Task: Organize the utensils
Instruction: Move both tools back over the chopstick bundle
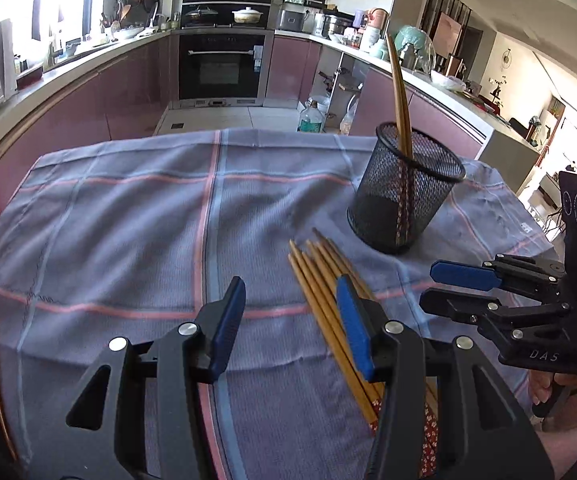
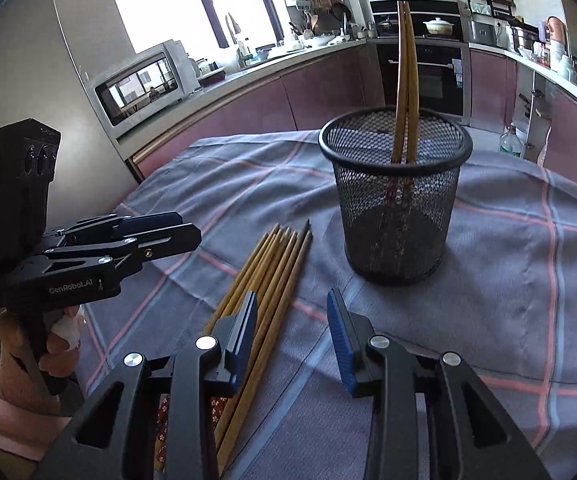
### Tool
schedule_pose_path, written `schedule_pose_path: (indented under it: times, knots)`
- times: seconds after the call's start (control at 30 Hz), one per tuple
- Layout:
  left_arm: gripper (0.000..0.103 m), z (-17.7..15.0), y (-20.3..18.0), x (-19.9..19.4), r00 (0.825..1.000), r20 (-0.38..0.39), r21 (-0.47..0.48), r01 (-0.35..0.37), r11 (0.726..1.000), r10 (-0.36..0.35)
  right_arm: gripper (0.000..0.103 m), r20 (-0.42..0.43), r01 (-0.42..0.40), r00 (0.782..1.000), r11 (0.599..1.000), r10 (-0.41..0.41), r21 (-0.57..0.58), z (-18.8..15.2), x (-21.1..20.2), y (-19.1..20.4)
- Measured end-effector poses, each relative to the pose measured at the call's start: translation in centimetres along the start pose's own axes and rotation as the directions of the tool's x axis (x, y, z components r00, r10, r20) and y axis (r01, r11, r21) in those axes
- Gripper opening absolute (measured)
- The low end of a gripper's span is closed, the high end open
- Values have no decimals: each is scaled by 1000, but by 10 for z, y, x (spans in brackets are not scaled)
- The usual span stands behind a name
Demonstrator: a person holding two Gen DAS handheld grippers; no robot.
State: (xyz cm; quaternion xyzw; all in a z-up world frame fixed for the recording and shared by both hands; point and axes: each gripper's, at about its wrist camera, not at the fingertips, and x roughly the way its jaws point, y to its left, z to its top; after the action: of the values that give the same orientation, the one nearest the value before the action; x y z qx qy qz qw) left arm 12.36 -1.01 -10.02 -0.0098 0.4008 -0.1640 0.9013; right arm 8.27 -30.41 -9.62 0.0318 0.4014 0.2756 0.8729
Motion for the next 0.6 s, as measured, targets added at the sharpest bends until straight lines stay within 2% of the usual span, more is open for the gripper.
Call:
schedule_pose_path:
  times: [0.2, 0.6]
  knots:
    - [47, -22, -4, 10, 998, -55, -10, 40, 999, -41, 35, -28, 15, 999, 1000, -15, -1, -8, 10, 7]
    - [46, -31, -14, 16, 995, -86, 3, 55, 998, -55, 34, -34, 58, 998, 998, -59, -24, -15, 14, 13]
